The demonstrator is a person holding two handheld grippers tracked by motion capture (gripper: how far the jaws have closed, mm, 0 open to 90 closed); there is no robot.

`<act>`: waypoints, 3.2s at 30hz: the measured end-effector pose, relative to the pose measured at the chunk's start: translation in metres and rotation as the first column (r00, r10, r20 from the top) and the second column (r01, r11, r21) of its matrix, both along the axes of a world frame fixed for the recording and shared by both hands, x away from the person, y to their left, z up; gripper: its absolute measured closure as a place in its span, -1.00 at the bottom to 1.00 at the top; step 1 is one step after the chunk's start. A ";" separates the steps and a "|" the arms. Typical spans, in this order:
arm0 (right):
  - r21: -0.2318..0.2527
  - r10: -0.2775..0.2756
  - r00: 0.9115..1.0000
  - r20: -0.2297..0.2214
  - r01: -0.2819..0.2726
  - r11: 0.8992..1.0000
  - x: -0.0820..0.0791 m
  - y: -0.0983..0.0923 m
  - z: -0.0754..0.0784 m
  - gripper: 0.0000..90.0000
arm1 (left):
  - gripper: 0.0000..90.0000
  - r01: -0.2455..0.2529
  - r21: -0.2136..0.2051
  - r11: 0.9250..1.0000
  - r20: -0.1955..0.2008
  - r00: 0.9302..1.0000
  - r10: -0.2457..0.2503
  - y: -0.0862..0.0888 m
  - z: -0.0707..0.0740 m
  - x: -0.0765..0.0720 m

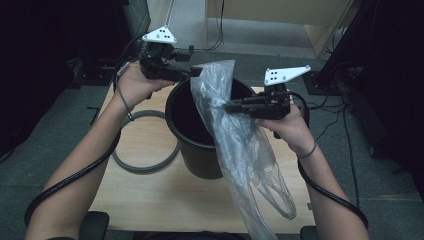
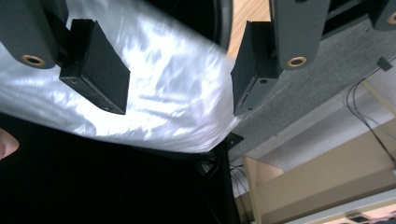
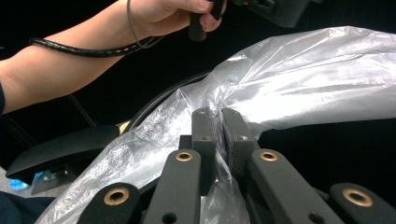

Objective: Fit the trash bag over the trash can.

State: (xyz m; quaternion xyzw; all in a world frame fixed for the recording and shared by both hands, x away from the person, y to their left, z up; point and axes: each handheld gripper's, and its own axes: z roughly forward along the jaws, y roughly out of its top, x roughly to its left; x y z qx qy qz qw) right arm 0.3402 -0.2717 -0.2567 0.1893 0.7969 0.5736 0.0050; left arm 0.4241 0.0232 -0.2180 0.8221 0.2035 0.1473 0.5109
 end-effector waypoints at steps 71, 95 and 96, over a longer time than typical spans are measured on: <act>-0.072 -0.110 0.993 0.043 0.113 0.991 0.018 0.008 0.007 0.68 | -0.18 0.126 -0.006 0.992 0.037 0.991 -0.126 0.020 -0.019 -0.031; -0.104 -0.269 0.955 0.124 0.282 0.954 0.011 -0.035 -0.009 0.08 | -0.21 0.146 -0.026 0.989 0.004 0.989 -0.146 0.028 -0.034 -0.037; -0.103 -0.273 0.954 0.124 0.286 0.953 0.010 -0.037 -0.010 0.08 | -0.21 0.148 -0.023 0.989 0.003 0.989 -0.148 0.028 -0.035 -0.038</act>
